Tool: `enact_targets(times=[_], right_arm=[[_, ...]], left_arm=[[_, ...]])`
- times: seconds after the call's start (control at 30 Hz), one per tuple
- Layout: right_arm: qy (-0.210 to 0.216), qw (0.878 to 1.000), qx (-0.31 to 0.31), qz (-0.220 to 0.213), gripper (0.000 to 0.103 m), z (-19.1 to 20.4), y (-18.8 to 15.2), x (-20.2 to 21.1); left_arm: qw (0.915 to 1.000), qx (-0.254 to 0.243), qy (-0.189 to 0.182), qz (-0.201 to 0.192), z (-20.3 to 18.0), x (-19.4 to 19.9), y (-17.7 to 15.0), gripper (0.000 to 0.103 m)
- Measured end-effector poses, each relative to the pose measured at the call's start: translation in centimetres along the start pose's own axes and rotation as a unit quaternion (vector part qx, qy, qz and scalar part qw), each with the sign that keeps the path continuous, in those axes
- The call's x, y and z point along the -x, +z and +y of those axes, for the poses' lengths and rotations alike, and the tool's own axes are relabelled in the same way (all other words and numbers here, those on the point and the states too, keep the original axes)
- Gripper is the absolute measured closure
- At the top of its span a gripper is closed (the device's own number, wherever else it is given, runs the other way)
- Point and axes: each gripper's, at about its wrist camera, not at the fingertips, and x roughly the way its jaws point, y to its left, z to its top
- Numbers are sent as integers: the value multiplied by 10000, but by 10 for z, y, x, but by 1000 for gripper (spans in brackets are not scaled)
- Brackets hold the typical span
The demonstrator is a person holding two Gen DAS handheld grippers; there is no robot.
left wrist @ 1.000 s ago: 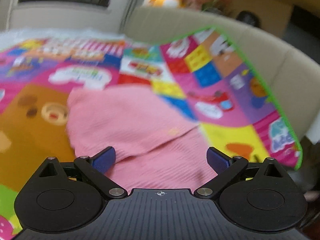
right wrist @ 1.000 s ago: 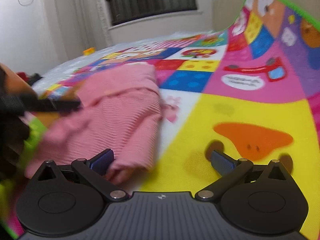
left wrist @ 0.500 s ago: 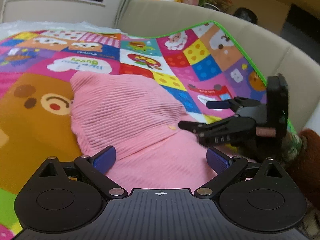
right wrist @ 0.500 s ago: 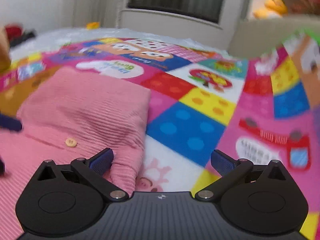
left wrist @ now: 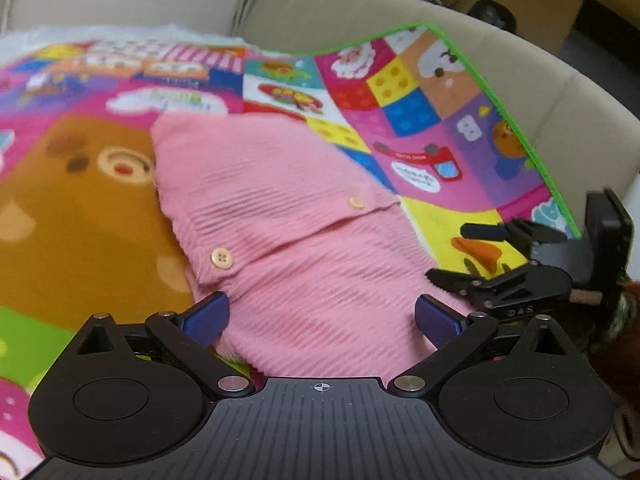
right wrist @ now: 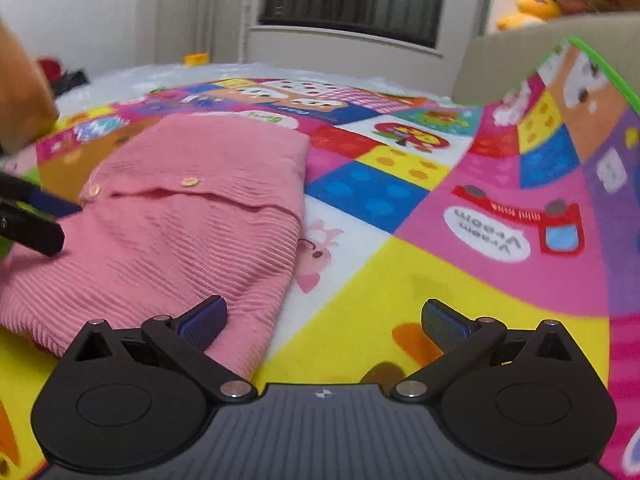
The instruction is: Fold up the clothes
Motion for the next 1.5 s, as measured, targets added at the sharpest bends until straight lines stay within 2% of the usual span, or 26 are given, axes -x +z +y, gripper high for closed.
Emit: enact_targets(times=[0.17, 0.3, 0.4, 0.5, 0.57, 0.63, 0.7, 0.77, 0.87, 0.97, 1.1, 1.2, 1.27, 1.37, 1.43, 1.5], right_arm=[[267, 9992, -176, -234, 0, -8, 22, 8], [337, 9972, -474, -478, 0, -15, 61, -8], [287, 9959, -681, -512, 0, -18, 96, -43], [247, 9975, -600, -281, 0, -15, 120, -86], [28, 9997, -210, 86, 0, -6, 125, -116], [-14, 9993, -11, 364, 0, -3, 117, -140], [124, 9988, -278, 384, 0, -11, 110, -144], [187, 9979, -536, 311, 0, -20, 107, -138], [91, 9978, -632, 186, 0, -26, 98, -109], [338, 9979, -548, -31, 0, -25, 82, -62], [730, 9972, -144, -110, 0, -10, 50, -8], [344, 9979, 542, 116, 0, 12, 21, -2], [104, 9981, 598, 105, 0, 19, 10, -2], [-17, 9979, 624, 165, 0, 23, 18, 6], [121, 9938, 1096, -125, 0, 34, 23, 30], [407, 9855, 1598, -393, 0, 46, 24, 55]], left_arm=[[9974, -89, -364, -617, -9, 27, 27, 1], [9947, -138, -348, -962, -3, 18, 59, 0], [9955, 31, -263, -913, 12, -11, 77, 0], [9976, 203, -118, -657, 32, -42, 82, 0], [9986, 290, 150, -412, 46, -57, 77, 0], [9986, 338, 166, -375, 57, -63, 69, 0], [9982, 410, 97, -419, 61, -62, 69, 0], [9980, 435, 110, -449, 62, -59, 70, 0], [9974, 312, 383, -522, 48, -39, 65, 0], [9979, 191, 33, -619, 25, -1, 47, 0], [9989, -203, -116, -412, -10, 24, 14, 0], [9987, -453, 252, 9, -27, 20, -14, 0], [9958, -722, 566, 22, -36, 18, -28, 0], [9962, -526, 701, 14, -38, 26, -30, 0], [9971, -235, 716, -77, -32, 41, -29, 0], [9956, -146, 900, -209, -25, 57, -32, 0]])
